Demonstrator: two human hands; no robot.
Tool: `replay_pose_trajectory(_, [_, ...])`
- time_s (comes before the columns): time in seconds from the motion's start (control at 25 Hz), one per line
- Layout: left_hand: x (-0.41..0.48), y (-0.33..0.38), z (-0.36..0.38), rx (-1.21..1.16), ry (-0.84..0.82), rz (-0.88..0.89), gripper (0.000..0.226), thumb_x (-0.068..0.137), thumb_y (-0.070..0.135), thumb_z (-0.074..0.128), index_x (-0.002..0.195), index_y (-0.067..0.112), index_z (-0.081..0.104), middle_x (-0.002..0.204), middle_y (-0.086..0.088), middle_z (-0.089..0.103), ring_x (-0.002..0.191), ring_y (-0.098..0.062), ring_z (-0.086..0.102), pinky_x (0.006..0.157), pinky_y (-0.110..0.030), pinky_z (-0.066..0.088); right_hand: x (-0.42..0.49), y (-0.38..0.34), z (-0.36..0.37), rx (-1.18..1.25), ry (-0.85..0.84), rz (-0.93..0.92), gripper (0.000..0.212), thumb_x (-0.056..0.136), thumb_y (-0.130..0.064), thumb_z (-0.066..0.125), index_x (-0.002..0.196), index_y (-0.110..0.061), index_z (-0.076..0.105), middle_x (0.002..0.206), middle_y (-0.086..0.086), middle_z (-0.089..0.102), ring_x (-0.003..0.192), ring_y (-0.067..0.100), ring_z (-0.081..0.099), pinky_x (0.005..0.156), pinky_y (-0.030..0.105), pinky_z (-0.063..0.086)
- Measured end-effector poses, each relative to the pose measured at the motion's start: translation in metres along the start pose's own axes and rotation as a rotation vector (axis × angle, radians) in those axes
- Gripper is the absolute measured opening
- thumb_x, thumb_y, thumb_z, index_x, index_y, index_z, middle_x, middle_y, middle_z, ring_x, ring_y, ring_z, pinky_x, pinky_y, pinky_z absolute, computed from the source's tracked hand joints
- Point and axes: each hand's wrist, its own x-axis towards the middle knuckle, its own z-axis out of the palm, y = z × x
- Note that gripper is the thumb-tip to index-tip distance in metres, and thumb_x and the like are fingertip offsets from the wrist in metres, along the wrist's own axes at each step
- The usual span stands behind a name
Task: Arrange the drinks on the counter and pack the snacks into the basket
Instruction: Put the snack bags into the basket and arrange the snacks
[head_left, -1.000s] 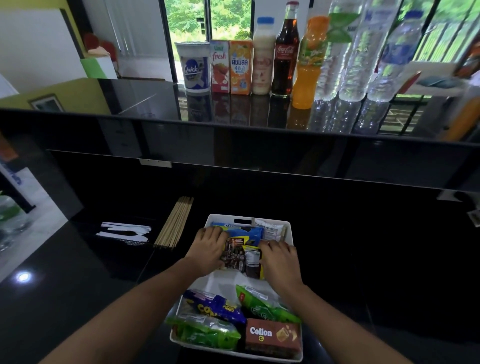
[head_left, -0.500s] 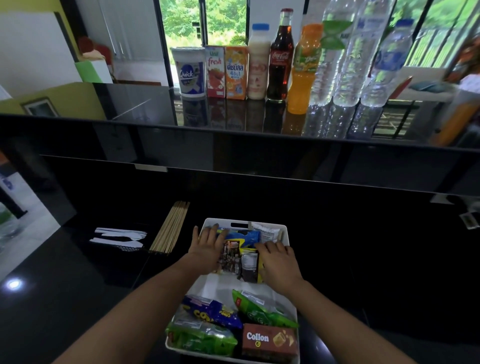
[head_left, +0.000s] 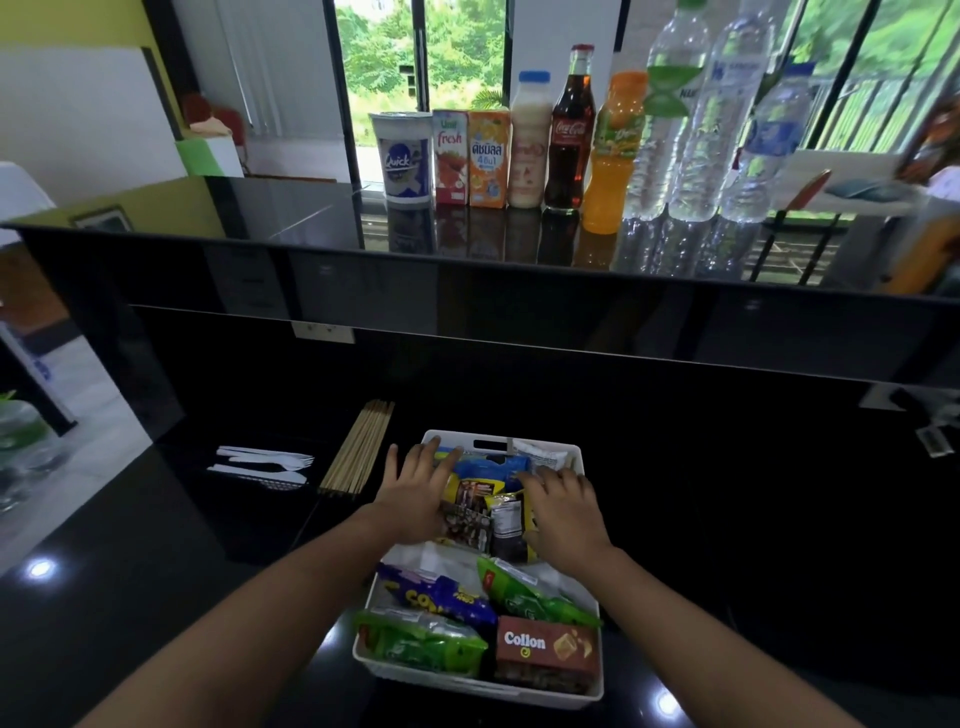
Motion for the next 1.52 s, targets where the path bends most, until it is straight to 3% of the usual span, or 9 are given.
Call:
replay_pose_trajectory(0.24, [-0.027, -0.001, -0.021, -0.173, -0.022, -0.007, 0.079, 0.085, 0.056, 0.054, 0.148, 0.030, 0.015, 0.157, -0.006, 0.007, 0.143, -0.027, 0.006, 0.114, -0.052, 0.004, -0.015, -0.013, -0.022, 0.067, 0.003, 0.036, 0.063, 0.097, -0.032, 0.052, 0.150, -0.024, 0.019, 0.155, 0.006, 0.024, 0.140, 0.030, 0.023, 0.113, 0.044, 0.022])
replay_pose_trajectory(0.36, [-0.043, 0.001, -0.043, -0.355, -0.227, 0.118, 0.061, 0.087, 0.053, 0.055, 0.140, 0.027, 0.039, 0.147, -0.004, 0.036, 0.132, -0.024, 0.033, 0.107, -0.040, 0.030, -0.024, -0.025, -0.036, 0.119, -0.047, 0.066, 0.058, 0.096, -0.039, 0.052, 0.147, -0.024, 0.030, 0.152, 0.004, 0.031, 0.139, 0.029, 0.028, 0.112, 0.043, 0.028])
replay_pose_trajectory(0.48, [-0.062, 0.003, -0.062, -0.568, -0.459, 0.191, 0.053, 0.086, 0.043, 0.061, 0.134, 0.026, 0.048, 0.139, 0.002, 0.047, 0.109, -0.011, 0.051, 0.086, -0.023, 0.041, -0.035, -0.034, -0.044, 0.177, -0.226, 0.014, 0.046, 0.091, -0.042, 0.058, 0.129, -0.018, 0.051, 0.127, 0.007, 0.056, 0.116, 0.027, 0.052, 0.091, 0.040, 0.048])
replay_pose_trajectory(0.6, [-0.075, 0.004, -0.071, -0.651, -0.633, 0.146, 0.052, 0.084, 0.029, 0.067, 0.133, 0.025, 0.050, 0.134, 0.001, 0.046, 0.104, -0.016, 0.059, 0.079, -0.022, 0.047, -0.046, -0.039, -0.042, 0.205, -0.426, -0.003, 0.034, 0.087, -0.039, 0.063, 0.112, -0.017, 0.055, 0.098, 0.003, 0.059, 0.089, 0.023, 0.056, 0.070, 0.033, 0.047])
replay_pose_trajectory(0.76, [-0.082, 0.012, -0.067, -0.450, -0.470, 0.193, 0.048, 0.084, 0.029, 0.063, 0.131, 0.027, 0.054, 0.126, 0.000, 0.058, 0.106, -0.018, 0.058, 0.086, -0.027, 0.046, -0.048, -0.034, -0.037, 0.261, -0.395, 0.119, 0.038, 0.093, -0.028, 0.055, 0.131, -0.022, 0.054, 0.125, 0.004, 0.061, 0.103, 0.021, 0.060, 0.079, 0.031, 0.049])
replay_pose_trajectory(1.0, [-0.072, 0.000, -0.062, -0.340, -0.145, 0.011, 0.031, 0.085, 0.044, 0.056, 0.106, 0.022, 0.061, 0.102, -0.003, 0.067, 0.089, -0.022, 0.061, 0.071, -0.032, 0.048, -0.031, -0.007, -0.056, 0.201, -0.247, 0.248, 0.024, 0.092, -0.027, 0.050, 0.109, -0.021, 0.065, 0.101, 0.002, 0.066, 0.086, 0.020, 0.064, 0.068, 0.027, 0.051])
replay_pose_trajectory(1.16, [-0.058, -0.003, -0.055, -0.347, -0.058, -0.122, 0.019, 0.082, 0.034, 0.054, 0.080, 0.017, 0.047, 0.089, -0.012, 0.064, 0.077, -0.027, 0.057, 0.061, -0.032, 0.042, -0.024, -0.010, -0.056, 0.169, -0.158, 0.334, 0.039, 0.093, -0.016, 0.053, 0.132, -0.016, 0.049, 0.115, 0.008, 0.061, 0.095, 0.025, 0.064, 0.064, 0.029, 0.045])
replay_pose_trajectory(1.36, [-0.045, 0.004, -0.041, -0.473, -0.065, -0.153, 0.023, 0.083, 0.026, 0.058, 0.098, 0.014, 0.046, 0.092, -0.013, 0.063, 0.074, -0.028, 0.057, 0.058, -0.033, 0.043, -0.024, -0.017, -0.034, 0.378, -0.066, 0.205, 0.055, 0.093, -0.003, 0.053, 0.143, -0.016, 0.034, 0.148, 0.013, 0.031, 0.122, 0.031, 0.050, 0.083, 0.033, 0.047])
replay_pose_trajectory(1.52, [-0.037, 0.009, -0.039, -0.574, -0.092, -0.039, 0.026, 0.085, 0.020, 0.056, 0.111, 0.020, 0.052, 0.082, -0.003, 0.058, 0.066, -0.018, 0.055, 0.045, -0.021, 0.037, -0.017, -0.012, -0.025, 0.483, 0.030, 0.086, 0.019, 0.096, -0.011, 0.053, 0.115, -0.011, 0.058, 0.134, 0.007, 0.046, 0.120, 0.023, 0.051, 0.089, 0.026, 0.042])
